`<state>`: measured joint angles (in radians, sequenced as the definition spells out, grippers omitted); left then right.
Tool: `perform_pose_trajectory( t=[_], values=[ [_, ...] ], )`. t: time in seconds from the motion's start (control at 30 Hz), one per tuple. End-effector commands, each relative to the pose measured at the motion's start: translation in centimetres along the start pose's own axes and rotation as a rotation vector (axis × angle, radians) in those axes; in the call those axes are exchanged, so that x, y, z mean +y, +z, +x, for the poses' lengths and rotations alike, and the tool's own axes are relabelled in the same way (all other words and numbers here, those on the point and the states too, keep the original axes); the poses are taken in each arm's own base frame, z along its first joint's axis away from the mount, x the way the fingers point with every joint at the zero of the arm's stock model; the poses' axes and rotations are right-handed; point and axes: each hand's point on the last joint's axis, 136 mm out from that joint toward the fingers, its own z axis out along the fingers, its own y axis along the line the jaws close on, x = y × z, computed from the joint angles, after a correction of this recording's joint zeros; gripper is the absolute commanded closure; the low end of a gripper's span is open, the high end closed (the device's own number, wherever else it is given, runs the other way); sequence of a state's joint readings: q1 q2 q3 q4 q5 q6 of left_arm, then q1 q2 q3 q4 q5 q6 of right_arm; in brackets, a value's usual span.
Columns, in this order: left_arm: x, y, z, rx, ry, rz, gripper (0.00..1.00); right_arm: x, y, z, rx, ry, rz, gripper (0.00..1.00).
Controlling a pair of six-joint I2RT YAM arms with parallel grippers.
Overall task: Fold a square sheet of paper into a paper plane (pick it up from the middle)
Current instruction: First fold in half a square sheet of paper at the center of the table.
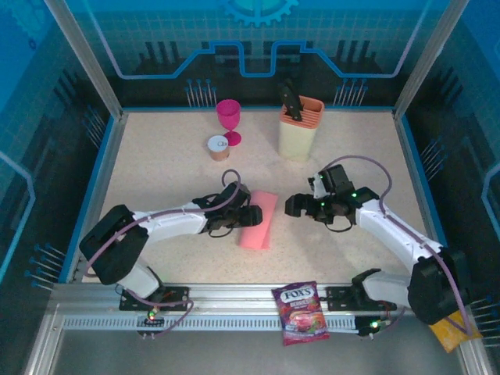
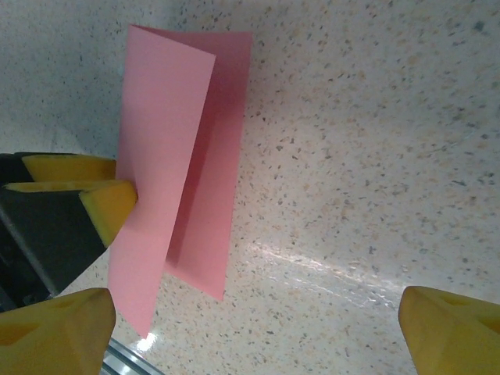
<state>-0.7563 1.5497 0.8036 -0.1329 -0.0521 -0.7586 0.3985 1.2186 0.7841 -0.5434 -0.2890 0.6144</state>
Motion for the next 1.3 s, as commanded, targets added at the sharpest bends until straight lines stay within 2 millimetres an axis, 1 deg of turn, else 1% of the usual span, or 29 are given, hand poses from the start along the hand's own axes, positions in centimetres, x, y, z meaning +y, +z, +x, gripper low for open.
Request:
perform_pose_trajectory(
  t=[0.0,0.23,0.47,0.57,0.7,0.73,0.83,1.1,1.27],
  values=[
    [1.3,-0.7,-0.2,-0.015,0.007,-0.056,0.34,1.3,0.3,-0.7,-0.014,0.0,-0.019,0.06],
    [2.5,-1.5,-0.8,-0.042,-0.023,-0.135,0.33,2.7,2.0,-0.8,0.01,-0.002,-0.049,0.09],
    [2.4,-1.1,-0.9,-0.033,-0.077,-0.148,0.32,3.8,3.7,-1.8,0.032,0.016,-0.088,0.16],
    [2.3,-1.0,-1.1,-0.037,-0.11,-0.151,0.31,4.2,4.6,-2.2,0.047,0.03,-0.109,0.2],
    [2.1,-0.6,-1.2,-0.029,-0.142,-0.156,0.31,4.0,6.0,-1.9,0.082,0.056,-0.121,0.26],
    [2.1,-0.5,-1.1,-0.026,-0.144,-0.158,0.31,5.0,5.7,-3.0,0.062,0.045,-0.144,0.28],
    [2.1,0.0,-1.0,-0.017,-0.15,-0.163,0.31,5.3,6.1,-3.3,0.069,0.048,-0.158,0.33],
    [2.0,0.6,-1.0,-0.008,-0.15,-0.168,0.31,5.4,7.0,-3.7,0.079,0.062,-0.165,0.41],
    [1.9,0.8,-1.1,-0.009,-0.152,-0.166,0.31,5.5,7.7,-4.0,0.084,0.078,-0.173,0.41]
  ],
)
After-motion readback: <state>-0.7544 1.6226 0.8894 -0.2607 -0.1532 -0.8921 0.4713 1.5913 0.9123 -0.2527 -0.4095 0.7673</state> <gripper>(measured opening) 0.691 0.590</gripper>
